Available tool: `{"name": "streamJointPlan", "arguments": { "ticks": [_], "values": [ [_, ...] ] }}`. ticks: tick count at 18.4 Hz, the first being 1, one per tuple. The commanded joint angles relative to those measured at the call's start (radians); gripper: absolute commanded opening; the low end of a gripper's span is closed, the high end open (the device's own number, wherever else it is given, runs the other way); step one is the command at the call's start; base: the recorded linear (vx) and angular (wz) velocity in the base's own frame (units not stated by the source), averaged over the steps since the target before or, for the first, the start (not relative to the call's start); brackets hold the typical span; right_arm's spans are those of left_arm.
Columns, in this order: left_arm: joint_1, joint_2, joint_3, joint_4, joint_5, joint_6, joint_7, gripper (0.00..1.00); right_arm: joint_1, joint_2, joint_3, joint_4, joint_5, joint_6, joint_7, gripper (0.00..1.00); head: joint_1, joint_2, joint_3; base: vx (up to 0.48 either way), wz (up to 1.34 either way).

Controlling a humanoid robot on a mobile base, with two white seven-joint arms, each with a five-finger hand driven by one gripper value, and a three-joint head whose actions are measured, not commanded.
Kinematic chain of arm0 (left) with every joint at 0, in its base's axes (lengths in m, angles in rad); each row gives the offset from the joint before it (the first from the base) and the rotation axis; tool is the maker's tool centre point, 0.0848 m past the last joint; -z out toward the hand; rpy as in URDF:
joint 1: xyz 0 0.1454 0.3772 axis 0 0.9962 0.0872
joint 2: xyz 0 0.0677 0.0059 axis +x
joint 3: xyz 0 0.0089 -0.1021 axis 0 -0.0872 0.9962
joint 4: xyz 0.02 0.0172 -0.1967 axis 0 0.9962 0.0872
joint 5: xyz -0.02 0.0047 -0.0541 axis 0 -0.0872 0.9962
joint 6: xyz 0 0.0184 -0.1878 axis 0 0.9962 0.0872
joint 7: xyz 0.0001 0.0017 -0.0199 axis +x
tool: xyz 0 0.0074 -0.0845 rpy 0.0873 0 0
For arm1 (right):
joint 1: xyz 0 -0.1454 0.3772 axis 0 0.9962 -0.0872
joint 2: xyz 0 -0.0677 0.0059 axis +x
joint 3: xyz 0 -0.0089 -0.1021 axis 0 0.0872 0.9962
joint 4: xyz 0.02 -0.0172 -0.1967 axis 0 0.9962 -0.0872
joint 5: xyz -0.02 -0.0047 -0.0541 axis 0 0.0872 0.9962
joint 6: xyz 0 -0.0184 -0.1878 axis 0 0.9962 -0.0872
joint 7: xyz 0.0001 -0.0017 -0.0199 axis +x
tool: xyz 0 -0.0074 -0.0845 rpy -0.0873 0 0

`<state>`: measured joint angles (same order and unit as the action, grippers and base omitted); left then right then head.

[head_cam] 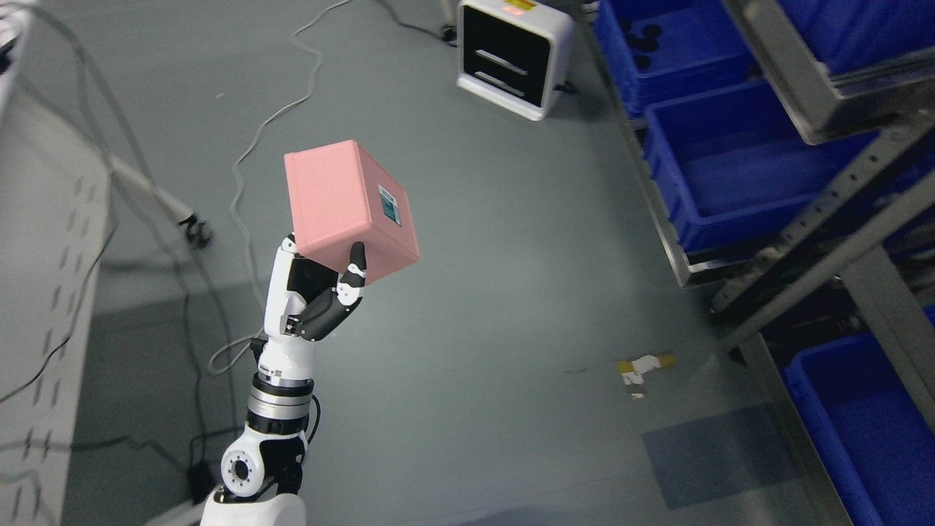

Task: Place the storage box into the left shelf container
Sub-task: 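Hold the pink box raised in the left hand while turning toward shelf, then extend the left hand carrying the box into the blue shelf bin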

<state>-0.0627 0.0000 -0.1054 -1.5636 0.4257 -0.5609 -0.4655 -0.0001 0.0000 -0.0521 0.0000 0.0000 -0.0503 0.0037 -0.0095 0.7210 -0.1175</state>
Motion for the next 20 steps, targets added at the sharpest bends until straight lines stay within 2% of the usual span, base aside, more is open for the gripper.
{"name": "streamJointPlan", "arguments": {
  "ticks": [1, 10, 20],
  "values": [
    [0.032, 0.017, -0.060, 0.105, -0.057, 0.009, -0.041, 0.06, -0.003, -0.018, 0.000, -0.017, -0.021, 0.000, -0.005, 1.00, 0.0000, 0.000, 0.000, 0.355, -1.14],
    [0.070, 0.017, -0.063, 0.115, -0.059, 0.001, -0.044, 0.06, -0.004, -0.018, 0.000, -0.017, -0.021, 0.001, -0.007, 1.00, 0.0000, 0.000, 0.000, 0.251, -1.25],
    [0.078, 0.017, -0.039, 0.117, -0.058, -0.002, -0.090, 0.06, -0.003, -0.018, 0.000, -0.017, -0.021, 0.001, -0.005, 1.00, 0.0000, 0.000, 0.000, 0.122, -0.79]
  ]
}}
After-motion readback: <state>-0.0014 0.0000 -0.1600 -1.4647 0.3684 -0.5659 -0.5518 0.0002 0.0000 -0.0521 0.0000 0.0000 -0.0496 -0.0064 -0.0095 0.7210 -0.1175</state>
